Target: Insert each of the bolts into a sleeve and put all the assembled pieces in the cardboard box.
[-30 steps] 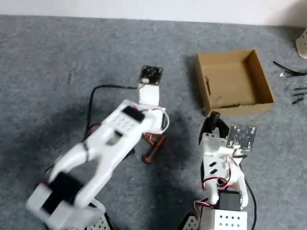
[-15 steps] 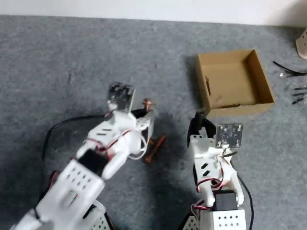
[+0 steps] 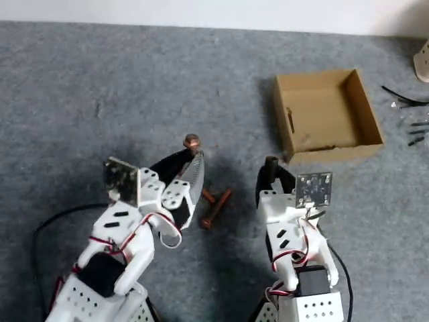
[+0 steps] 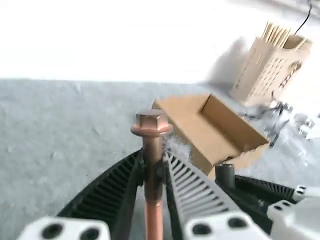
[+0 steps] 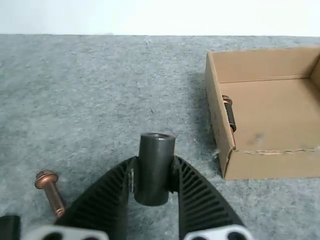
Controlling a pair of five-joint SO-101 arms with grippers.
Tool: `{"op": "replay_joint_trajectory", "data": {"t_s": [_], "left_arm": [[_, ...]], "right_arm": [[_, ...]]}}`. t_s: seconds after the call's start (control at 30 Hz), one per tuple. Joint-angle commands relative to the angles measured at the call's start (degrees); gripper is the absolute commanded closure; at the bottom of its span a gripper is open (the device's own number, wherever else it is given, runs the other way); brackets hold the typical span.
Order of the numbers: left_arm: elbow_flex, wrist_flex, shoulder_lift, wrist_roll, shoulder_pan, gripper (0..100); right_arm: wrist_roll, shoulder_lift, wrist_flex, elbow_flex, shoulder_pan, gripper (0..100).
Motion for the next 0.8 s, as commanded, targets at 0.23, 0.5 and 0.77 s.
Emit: {"op": "replay_joint_trajectory", "data": {"t_s": [0.23, 0.5, 0.77], "left_arm": [[7.8, -9.7, -12.9, -0.3, -7.7, 99], [7.8, -9.7, -12.6, 0.1, -10.9, 99], [10.5, -10.4, -12.4, 0.1, -11.3, 99]], "right_arm": [[0.7, -0.7, -0.1, 7.1, -0.5, 99.4], [0.7, -0.7, 0.1, 7.1, -0.4, 99.4], [0.7, -0.8, -2.2, 6.8, -1.2, 99.4]]}}
